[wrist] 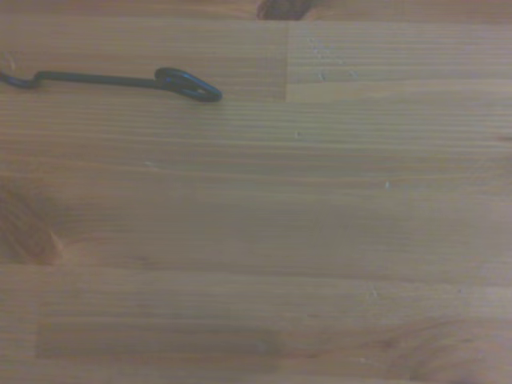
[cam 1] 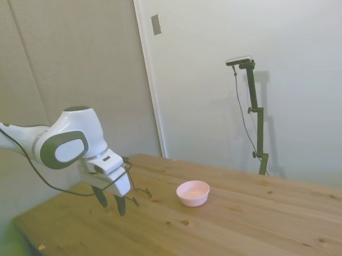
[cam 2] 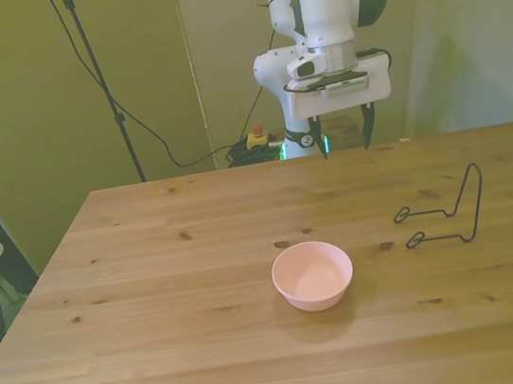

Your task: Load the bowl

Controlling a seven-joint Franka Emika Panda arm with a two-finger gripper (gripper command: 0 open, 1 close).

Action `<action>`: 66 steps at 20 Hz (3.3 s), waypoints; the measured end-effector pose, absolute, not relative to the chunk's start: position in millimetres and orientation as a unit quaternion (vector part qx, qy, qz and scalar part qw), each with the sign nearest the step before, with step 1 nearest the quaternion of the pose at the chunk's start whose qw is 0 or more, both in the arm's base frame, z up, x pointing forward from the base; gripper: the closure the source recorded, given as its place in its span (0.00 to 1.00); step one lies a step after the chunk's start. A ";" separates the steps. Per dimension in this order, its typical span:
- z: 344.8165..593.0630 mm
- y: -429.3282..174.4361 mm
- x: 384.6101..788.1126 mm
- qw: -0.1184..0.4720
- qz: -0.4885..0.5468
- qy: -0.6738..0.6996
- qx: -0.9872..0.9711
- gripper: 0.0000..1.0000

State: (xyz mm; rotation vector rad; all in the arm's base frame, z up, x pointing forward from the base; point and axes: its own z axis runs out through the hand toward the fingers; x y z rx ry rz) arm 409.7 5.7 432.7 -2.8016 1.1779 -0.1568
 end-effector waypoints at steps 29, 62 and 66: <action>400.4 -29.8 647.8 -0.008 -0.144 0.442 -0.886 0.00; 358.5 -64.9 657.4 -0.010 -0.117 0.473 -0.873 1.00; 365.6 -66.7 659.7 -0.004 -0.121 0.467 -0.876 1.00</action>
